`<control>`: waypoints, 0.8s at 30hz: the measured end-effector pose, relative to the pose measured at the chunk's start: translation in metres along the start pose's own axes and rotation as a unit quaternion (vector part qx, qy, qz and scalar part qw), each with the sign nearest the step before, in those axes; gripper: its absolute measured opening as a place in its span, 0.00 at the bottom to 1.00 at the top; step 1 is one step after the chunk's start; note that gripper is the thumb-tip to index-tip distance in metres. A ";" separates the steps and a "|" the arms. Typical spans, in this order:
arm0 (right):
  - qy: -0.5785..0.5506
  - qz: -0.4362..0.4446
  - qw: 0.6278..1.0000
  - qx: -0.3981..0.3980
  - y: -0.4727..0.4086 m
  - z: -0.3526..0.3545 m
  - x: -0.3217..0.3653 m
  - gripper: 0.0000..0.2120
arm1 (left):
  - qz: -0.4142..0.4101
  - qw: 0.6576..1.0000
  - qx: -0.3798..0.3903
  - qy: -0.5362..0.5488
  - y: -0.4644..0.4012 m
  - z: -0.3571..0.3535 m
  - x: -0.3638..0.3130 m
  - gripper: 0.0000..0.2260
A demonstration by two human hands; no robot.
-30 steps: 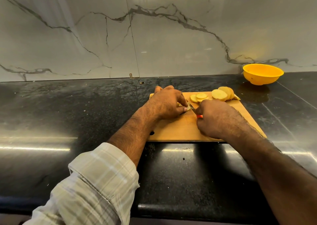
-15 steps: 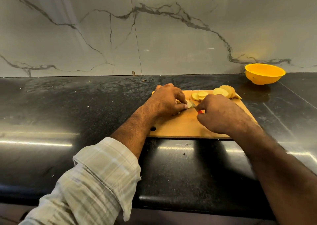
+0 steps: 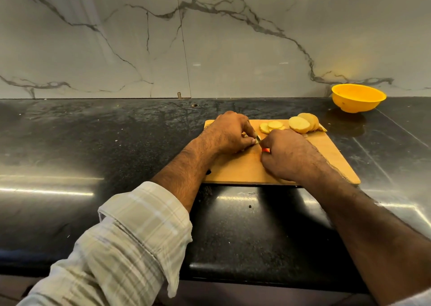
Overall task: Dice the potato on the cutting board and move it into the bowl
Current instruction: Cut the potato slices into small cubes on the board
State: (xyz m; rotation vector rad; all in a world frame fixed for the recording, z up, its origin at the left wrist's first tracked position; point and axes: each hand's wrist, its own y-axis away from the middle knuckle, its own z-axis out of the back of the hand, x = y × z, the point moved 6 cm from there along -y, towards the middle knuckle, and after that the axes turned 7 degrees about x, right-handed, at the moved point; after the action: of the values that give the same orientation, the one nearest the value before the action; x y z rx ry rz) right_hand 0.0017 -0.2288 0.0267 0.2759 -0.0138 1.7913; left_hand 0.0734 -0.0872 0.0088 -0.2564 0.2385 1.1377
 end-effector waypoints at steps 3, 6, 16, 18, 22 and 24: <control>0.006 0.001 1.000 -0.029 -0.004 0.005 0.003 0.18 | -0.001 1.000 -0.006 0.021 -0.001 -0.002 0.004 0.05; 0.029 0.007 0.999 -0.029 -0.004 0.006 0.007 0.18 | -0.008 1.000 -0.018 0.022 0.001 -0.002 0.005 0.05; -0.003 0.008 1.000 -0.026 0.034 -0.009 -0.019 0.19 | 0.010 0.998 -0.042 0.034 0.015 0.003 0.007 0.07; -0.003 0.016 0.999 -0.050 0.035 -0.007 -0.015 0.19 | 0.015 0.999 -0.042 0.027 0.016 0.002 0.005 0.07; -0.007 0.018 0.999 -0.034 0.027 -0.006 -0.007 0.18 | 0.024 0.998 -0.039 0.048 0.018 0.001 0.003 0.06; -0.003 0.016 0.999 -0.031 0.020 -0.006 -0.005 0.17 | 0.025 0.995 -0.043 0.081 0.018 0.002 0.003 0.05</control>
State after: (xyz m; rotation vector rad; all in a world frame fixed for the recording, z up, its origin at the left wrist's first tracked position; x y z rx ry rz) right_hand -0.0180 -0.2370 0.0223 0.2377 -0.0790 1.8175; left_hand 0.0580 -0.0764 0.0081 -0.4211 0.3409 1.1802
